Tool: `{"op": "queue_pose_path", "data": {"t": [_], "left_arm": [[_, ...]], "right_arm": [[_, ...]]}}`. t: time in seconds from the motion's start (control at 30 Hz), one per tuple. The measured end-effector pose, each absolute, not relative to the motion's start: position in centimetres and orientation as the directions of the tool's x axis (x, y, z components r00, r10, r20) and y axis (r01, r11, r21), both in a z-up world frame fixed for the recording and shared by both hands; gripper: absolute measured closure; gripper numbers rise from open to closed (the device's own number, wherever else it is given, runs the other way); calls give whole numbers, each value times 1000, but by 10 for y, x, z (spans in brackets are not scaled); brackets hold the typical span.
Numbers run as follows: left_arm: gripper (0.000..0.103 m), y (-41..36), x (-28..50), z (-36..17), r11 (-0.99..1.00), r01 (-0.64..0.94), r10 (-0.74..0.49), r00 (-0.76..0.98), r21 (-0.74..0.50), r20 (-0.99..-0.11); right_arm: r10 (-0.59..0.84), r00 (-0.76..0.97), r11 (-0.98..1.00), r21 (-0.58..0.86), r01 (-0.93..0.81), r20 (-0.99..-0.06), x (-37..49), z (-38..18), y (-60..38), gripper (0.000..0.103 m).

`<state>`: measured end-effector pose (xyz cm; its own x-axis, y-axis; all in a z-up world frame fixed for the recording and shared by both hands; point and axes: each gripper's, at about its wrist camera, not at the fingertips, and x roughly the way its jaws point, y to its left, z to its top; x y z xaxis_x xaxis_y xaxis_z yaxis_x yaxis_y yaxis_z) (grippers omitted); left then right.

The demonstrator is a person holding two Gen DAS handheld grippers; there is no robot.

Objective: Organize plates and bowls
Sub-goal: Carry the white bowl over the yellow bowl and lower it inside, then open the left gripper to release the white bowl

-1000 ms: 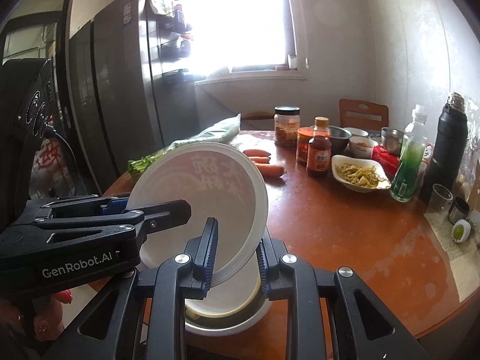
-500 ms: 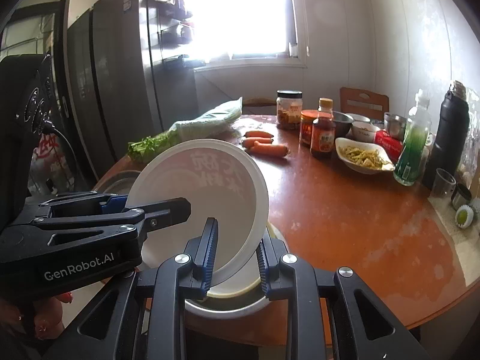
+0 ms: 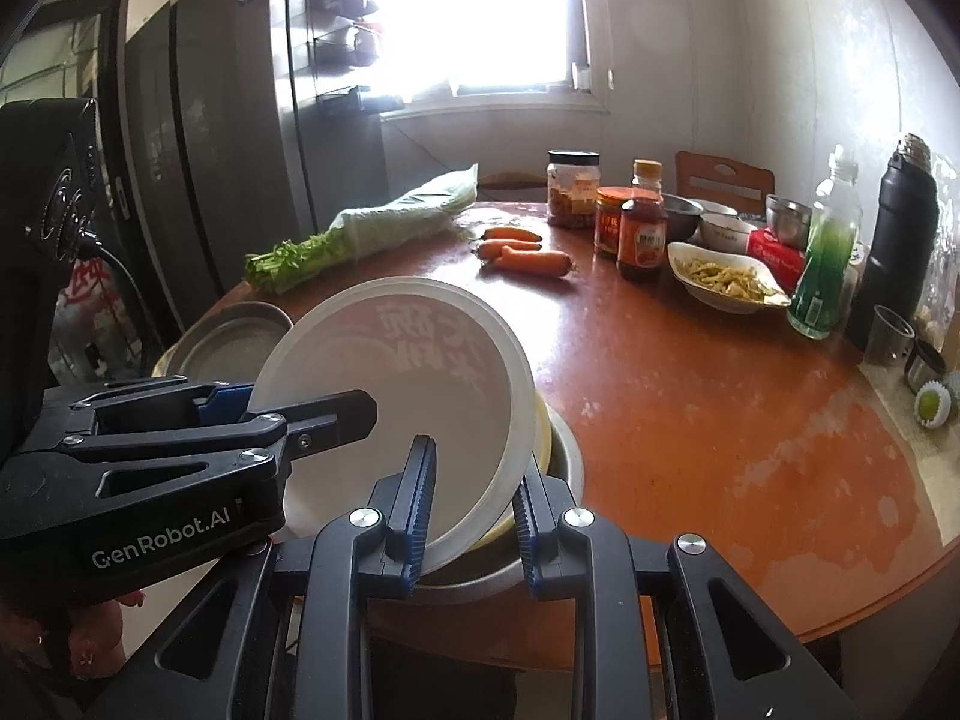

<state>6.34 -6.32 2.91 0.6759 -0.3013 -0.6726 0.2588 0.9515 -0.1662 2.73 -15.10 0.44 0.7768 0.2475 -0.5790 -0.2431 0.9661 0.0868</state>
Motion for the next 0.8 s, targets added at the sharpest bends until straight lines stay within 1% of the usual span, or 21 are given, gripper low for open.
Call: {"op": "queue_pose_path", "data": {"t": [0.8], "left_arm": [[73,-60,67,12,963,225,-262,668,-146,-697]], "right_arm": [[224,770,972,76,-223,-597,33,-11,-151,76]]}}
